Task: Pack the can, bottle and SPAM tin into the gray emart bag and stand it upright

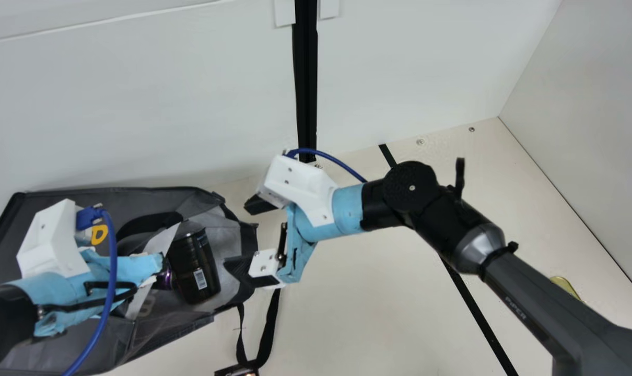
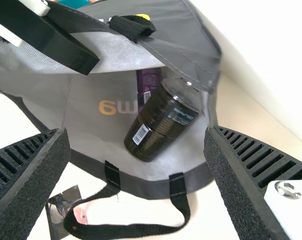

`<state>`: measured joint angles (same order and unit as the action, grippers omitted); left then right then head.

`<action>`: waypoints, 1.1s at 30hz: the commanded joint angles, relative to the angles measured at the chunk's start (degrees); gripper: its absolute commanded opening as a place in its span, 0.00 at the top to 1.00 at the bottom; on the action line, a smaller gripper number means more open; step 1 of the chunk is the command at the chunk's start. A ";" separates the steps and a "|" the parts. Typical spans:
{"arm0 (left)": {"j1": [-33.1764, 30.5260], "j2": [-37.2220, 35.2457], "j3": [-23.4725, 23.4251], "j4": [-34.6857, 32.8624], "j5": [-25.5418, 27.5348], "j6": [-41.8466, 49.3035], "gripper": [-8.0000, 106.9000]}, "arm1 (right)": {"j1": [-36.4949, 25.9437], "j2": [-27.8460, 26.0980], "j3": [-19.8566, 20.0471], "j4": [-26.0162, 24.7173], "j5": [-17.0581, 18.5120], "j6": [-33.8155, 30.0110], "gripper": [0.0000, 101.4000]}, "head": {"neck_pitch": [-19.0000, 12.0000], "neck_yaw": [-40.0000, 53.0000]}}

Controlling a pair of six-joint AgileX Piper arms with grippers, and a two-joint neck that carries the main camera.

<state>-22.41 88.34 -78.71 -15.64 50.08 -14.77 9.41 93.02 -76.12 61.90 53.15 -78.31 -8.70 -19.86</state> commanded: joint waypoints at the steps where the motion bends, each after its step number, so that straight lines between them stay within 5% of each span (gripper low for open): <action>1: 0.00 0.00 0.00 0.00 0.00 0.00 1.00 | -1.00 -0.40 0.03 -0.10 0.64 0.02 0.06 | -1.30 -0.14; 14: 0.00 0.00 0.00 0.00 0.00 0.00 1.00 | -6.96 -4.00 0.61 -1.90 2.85 1.40 0.06 | -1.30 -0.14; 33: 0.00 0.00 0.00 0.00 0.00 0.00 1.00 | -12.12 -11.74 3.22 -8.70 -1.58 9.87 0.06 | -1.30 -0.14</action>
<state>-22.41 88.34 -78.71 -15.64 50.08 -14.77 -2.50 81.63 -73.03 53.81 52.04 -69.07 -8.70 -19.95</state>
